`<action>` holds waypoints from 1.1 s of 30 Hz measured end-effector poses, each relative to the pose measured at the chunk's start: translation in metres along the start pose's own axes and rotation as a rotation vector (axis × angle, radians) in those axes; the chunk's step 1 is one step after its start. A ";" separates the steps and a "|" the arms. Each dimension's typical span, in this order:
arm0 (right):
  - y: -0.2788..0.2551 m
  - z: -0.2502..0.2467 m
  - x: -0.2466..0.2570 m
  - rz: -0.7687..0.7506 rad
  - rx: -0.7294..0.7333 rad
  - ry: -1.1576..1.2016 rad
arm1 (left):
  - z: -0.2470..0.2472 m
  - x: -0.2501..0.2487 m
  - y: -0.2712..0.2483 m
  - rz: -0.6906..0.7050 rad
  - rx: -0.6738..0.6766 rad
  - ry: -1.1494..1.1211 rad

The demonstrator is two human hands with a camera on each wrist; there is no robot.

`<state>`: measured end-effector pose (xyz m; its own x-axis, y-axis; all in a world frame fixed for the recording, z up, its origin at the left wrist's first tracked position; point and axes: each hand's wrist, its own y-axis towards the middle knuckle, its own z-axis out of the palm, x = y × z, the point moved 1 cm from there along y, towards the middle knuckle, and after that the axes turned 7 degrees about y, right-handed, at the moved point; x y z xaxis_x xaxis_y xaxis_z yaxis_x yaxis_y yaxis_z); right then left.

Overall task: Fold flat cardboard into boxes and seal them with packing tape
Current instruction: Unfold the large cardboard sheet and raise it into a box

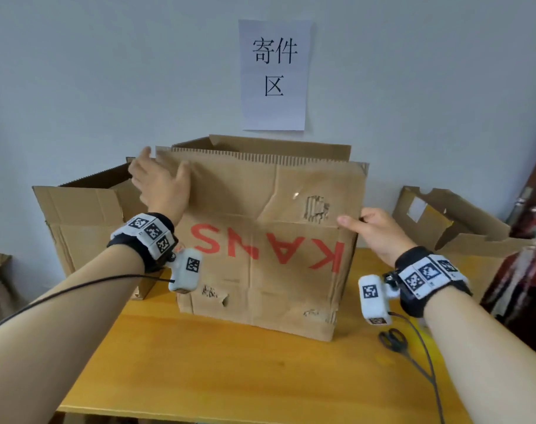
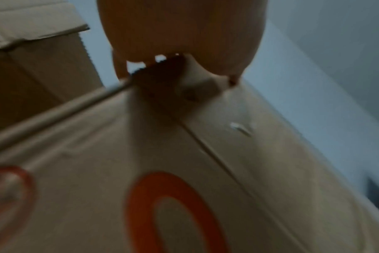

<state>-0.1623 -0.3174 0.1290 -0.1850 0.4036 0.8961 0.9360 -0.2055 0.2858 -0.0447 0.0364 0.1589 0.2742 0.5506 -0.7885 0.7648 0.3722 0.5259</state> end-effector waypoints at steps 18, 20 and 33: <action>0.027 0.004 -0.038 -0.130 -0.565 0.320 | 0.031 0.029 -0.008 -0.005 0.271 -0.159; 0.028 0.005 -0.037 -0.161 -0.567 0.302 | 0.034 0.032 -0.007 0.036 0.276 -0.072; 0.039 0.007 -0.030 -0.077 -0.425 0.105 | 0.017 0.026 0.001 0.070 0.362 0.165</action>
<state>-0.1179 -0.3317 0.1107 -0.2992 0.3438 0.8901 0.7162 -0.5355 0.4476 -0.0268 0.0389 0.1339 0.2576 0.6890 -0.6774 0.9116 0.0591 0.4068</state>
